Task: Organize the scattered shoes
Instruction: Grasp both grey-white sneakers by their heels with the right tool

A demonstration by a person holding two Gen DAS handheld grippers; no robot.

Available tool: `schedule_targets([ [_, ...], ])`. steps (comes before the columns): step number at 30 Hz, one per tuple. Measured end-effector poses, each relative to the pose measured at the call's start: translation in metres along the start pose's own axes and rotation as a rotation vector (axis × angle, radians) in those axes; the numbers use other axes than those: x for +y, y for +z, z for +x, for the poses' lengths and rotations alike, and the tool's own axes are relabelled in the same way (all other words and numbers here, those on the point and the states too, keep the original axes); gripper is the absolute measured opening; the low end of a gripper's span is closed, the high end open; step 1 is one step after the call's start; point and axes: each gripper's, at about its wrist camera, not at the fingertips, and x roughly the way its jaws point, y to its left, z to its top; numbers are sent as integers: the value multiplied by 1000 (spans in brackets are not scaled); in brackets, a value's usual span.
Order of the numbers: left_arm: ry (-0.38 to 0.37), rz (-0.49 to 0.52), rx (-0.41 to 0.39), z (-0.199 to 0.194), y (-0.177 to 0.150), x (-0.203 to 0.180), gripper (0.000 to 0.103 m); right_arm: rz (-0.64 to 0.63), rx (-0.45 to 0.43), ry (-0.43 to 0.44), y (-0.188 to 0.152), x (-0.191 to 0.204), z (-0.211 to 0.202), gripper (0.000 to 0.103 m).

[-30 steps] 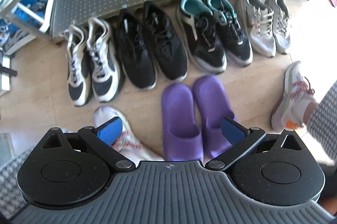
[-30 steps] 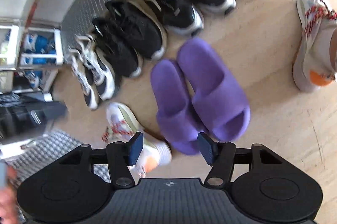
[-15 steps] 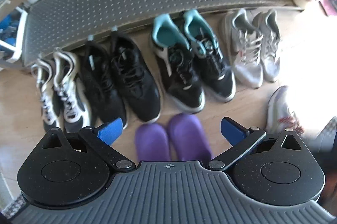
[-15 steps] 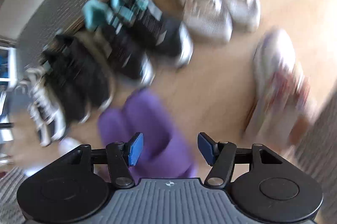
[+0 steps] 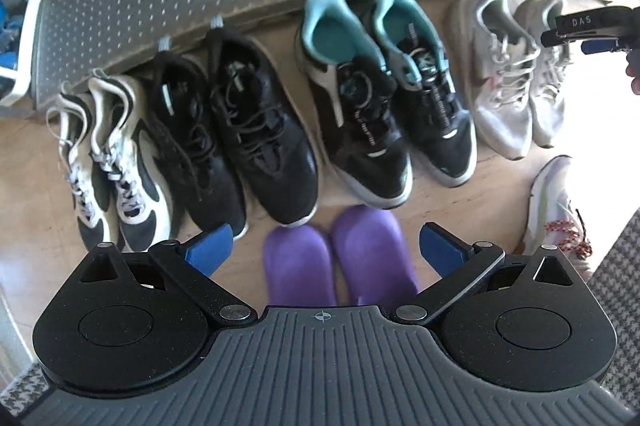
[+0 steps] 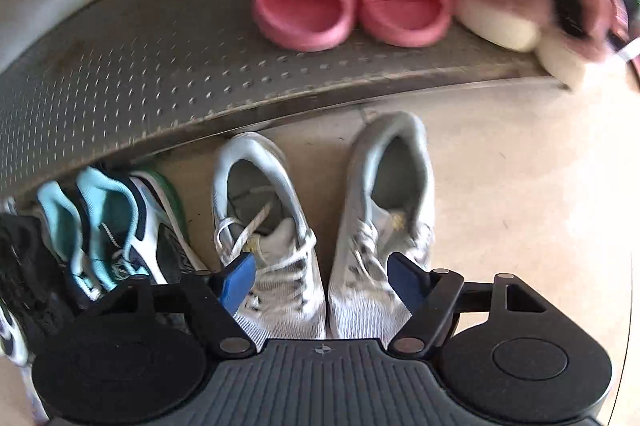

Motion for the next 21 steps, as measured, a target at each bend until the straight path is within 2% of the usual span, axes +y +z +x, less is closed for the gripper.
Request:
schedule_targets([
  [2, -2, -10, 13, 4, 4, 4, 102, -17, 14, 29, 6, -1, 16, 75],
  [3, 3, -15, 19, 6, 6, 6, 102, -11, 16, 35, 9, -2, 19, 81],
  [5, 11, -28, 33, 11, 9, 10, 102, 3, 17, 43, 16, -4, 29, 83],
  [7, 11, -40, 46, 14, 13, 12, 102, 3, 25, 24, 26, -5, 43, 85],
  [11, 7, -48, 63, 18, 21, 13, 102, -8, 75, -20, 42, -2, 75, 84],
  [15, 2, -40, 63, 18, 26, 8, 102, -53, 76, -41, 34, 2, 95, 82],
  [16, 0, -38, 63, 18, 26, 7, 102, -62, 64, -42, 31, 5, 96, 70],
  [17, -1, -35, 64, 18, 26, 6, 102, -72, 53, -37, 29, 7, 95, 65],
  [19, -2, -30, 65, 18, 24, 4, 102, -142, 29, -21, 24, 19, 87, 26],
  [21, -1, -28, 57, 16, 19, 4, 102, -203, 20, -43, 18, 29, 76, 22],
])
